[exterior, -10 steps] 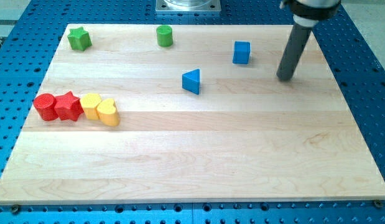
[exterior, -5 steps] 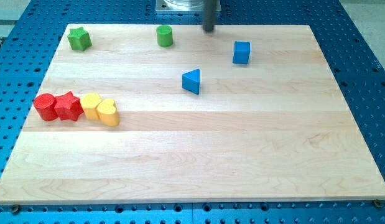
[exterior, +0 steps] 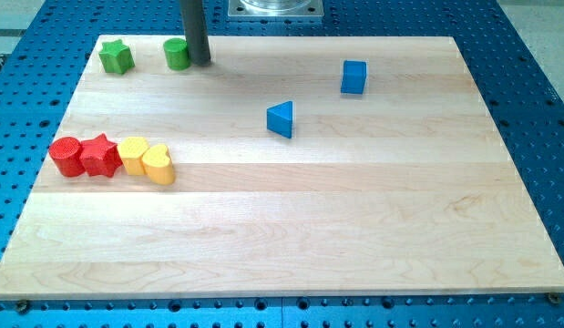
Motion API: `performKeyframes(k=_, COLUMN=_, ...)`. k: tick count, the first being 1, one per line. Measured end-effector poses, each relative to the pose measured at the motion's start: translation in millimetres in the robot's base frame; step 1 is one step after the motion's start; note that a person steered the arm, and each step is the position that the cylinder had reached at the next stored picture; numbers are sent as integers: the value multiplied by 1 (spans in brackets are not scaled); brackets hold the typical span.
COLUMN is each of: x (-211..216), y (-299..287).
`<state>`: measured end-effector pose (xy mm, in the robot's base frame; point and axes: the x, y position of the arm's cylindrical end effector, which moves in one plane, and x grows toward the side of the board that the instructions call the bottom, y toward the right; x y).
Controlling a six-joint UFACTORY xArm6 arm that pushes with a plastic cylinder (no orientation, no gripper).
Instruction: Place the green star below the heart
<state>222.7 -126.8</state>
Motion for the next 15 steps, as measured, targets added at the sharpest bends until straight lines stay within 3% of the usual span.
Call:
performKeyframes(k=1, x=-31, y=-7)
performKeyframes(k=2, x=-17, y=-14)
performKeyframes(k=3, x=44, y=-31)
performKeyframes(k=4, x=14, y=-22)
performKeyframes(k=5, x=-30, y=-51)
performKeyframes(k=7, x=-4, y=-156)
performKeyframes(k=9, x=95, y=-43)
performKeyframes(k=11, x=129, y=-2)
performKeyframes(k=13, x=283, y=104)
performKeyframes(k=14, x=299, y=115)
performKeyframes(k=15, x=296, y=178)
